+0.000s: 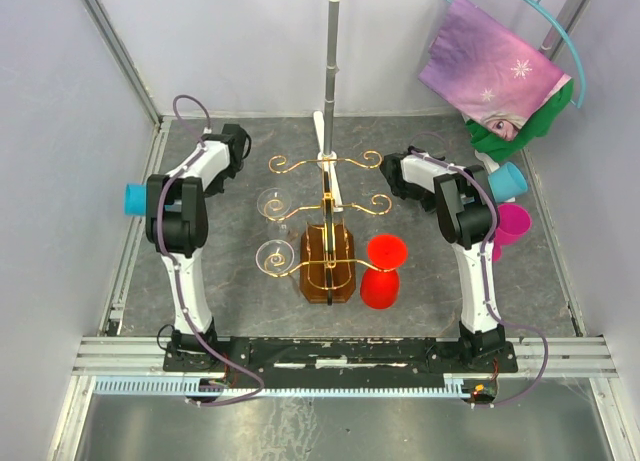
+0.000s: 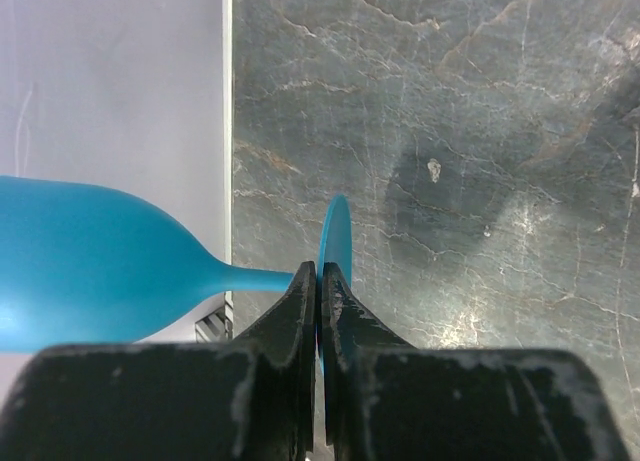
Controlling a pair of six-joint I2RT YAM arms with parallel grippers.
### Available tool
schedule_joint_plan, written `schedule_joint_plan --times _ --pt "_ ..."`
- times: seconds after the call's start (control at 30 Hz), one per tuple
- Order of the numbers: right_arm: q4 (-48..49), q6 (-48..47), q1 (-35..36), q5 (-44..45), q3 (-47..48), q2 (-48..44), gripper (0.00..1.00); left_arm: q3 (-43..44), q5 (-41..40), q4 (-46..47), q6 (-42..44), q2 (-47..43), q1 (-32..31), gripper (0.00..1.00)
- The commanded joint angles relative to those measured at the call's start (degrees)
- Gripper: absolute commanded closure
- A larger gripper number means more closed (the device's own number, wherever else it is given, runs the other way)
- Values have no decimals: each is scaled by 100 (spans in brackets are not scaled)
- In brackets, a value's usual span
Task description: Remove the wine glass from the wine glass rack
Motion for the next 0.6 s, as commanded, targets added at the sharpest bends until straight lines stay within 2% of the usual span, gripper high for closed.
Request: schedule_joint_plan --times 0.0,0.3,0.57 --pt "126 37 24 -355 -68 150 99 -37 -297 -171 -160 228 3 97" --pt "196 -45 24 -545 -106 181 93 -223 -210 -224 -271 670 -10 97" --pt "236 -84 20 -684 -151 189 93 -384 -81 -215 -375 952 -40 97"
